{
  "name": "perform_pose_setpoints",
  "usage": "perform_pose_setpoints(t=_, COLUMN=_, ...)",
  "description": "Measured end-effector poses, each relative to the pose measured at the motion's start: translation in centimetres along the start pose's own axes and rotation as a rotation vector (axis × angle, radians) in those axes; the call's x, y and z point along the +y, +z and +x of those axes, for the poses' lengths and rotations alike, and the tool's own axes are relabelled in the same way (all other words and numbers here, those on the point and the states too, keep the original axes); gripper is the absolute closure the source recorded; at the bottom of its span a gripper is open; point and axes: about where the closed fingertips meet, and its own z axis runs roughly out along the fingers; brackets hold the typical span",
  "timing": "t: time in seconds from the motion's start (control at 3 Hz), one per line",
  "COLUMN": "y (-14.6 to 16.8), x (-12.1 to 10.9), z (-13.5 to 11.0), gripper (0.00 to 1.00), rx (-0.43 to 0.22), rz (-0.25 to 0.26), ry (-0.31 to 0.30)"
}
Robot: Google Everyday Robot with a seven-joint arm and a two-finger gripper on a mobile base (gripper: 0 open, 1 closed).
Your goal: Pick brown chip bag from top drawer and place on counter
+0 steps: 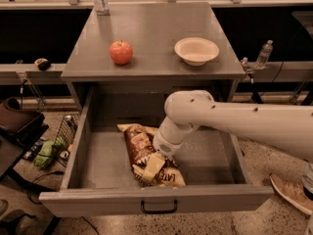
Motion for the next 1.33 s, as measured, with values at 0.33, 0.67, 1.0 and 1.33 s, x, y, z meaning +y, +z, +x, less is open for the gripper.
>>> perform_pose_setpoints(t=0.33, y=0.0, x=0.0, z=0.0, gripper=0.88, rx=0.0, rz=0.0, ry=0.0)
perform_pose_setpoints(t=0.67, y=-0.6, x=0.1, z=-0.2, gripper=1.0, rx=0.0, rz=0.0, ry=0.0)
perform_pose_setpoints(t=1.0, y=-4.7, x=0.1, z=0.0, gripper=1.0, rx=0.048, rz=0.071, ry=-0.025)
perform_pose_setpoints(t=1.33, y=-12.3, x=-0.2, z=-0.8, gripper=1.0, rx=0.076, rz=0.194, ry=-0.063)
